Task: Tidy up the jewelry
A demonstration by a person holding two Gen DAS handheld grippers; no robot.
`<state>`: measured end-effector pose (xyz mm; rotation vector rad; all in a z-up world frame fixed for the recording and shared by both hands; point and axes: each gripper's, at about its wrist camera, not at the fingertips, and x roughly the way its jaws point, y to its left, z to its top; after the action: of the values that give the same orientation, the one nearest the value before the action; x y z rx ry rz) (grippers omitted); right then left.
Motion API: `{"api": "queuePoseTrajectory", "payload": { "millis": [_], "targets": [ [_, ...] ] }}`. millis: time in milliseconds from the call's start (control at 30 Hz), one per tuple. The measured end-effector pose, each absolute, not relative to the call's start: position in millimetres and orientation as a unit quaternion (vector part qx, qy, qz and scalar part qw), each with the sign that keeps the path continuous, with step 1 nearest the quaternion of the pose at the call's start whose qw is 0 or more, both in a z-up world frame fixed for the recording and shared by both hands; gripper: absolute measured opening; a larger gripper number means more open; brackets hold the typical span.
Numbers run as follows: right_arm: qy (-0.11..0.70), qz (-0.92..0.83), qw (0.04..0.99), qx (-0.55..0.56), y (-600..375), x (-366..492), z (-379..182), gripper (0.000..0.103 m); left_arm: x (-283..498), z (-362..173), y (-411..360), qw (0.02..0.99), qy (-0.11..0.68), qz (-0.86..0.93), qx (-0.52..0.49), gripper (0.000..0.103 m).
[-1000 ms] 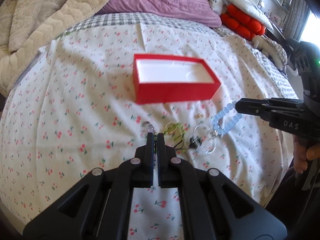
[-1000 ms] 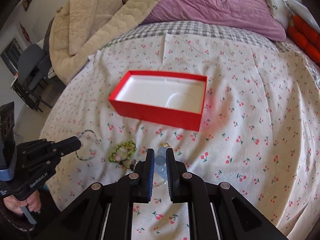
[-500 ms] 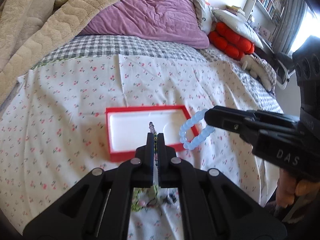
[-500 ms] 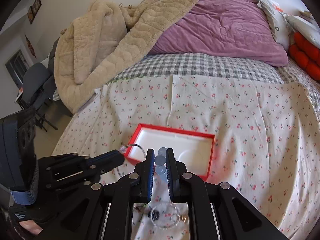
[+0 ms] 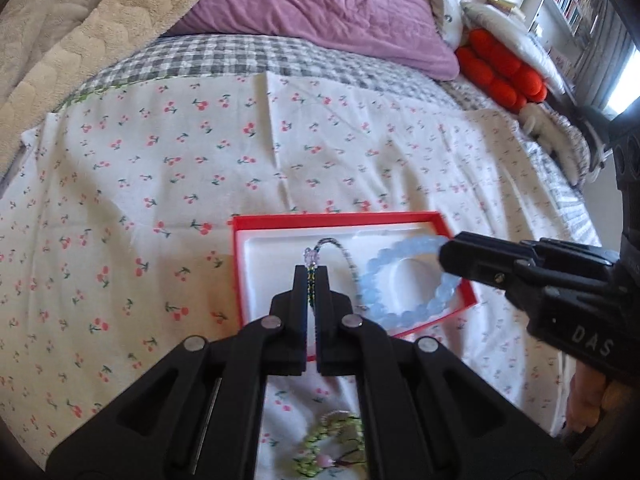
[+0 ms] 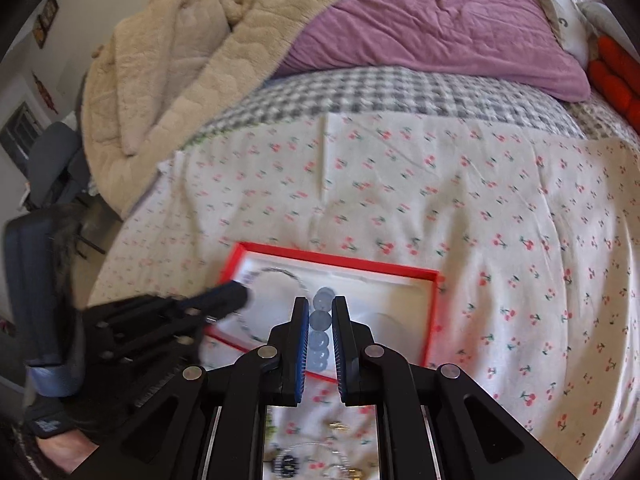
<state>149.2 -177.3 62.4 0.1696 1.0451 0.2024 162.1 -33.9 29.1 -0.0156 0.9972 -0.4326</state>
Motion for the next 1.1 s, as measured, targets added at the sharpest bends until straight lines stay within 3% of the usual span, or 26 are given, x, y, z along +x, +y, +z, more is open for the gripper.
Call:
{"api": "queuePoseTrajectory", "payload": {
  "millis": [333,367,433,467,500,567,733,900,1100],
  "targets": [
    [0.498,0.097,0.859,0.064,-191,149,50,0.015,158,31,-34,0.863,0.463,-0.202,0.017,0.005],
    [0.498,0.097,0.860,0.061,-190,149,51,0.016,156,34,-34,0.862,0.463,-0.205,0.020,0.008],
    [0.497,0.098,0.861,0.056,-190,146,54,0.020,153,39,-34,0.863,0.461,-0.204,0.023,0.030],
    [0.495,0.098,0.862,0.051,-191,143,57,0.027,151,41,-33,0.865,0.458,-0.201,0.024,0.036],
    [0.494,0.096,0.863,0.046,-191,141,58,0.042,148,44,-32,0.867,0.456,-0.199,0.025,0.045],
    [0.489,0.094,0.866,0.037,-193,133,62,0.063,142,47,-30,0.870,0.451,-0.197,0.027,0.052],
    [0.479,0.090,0.873,0.017,-200,110,71,0.063,125,49,-22,0.872,0.451,-0.186,0.041,0.080],
    [0.478,0.081,0.874,-0.009,-203,89,70,0.071,107,41,-14,0.866,0.463,-0.180,0.054,0.085],
    [0.489,0.091,0.867,-0.011,-200,71,59,0.072,89,28,-5,0.855,0.482,-0.180,0.069,0.086]
  ]
}}
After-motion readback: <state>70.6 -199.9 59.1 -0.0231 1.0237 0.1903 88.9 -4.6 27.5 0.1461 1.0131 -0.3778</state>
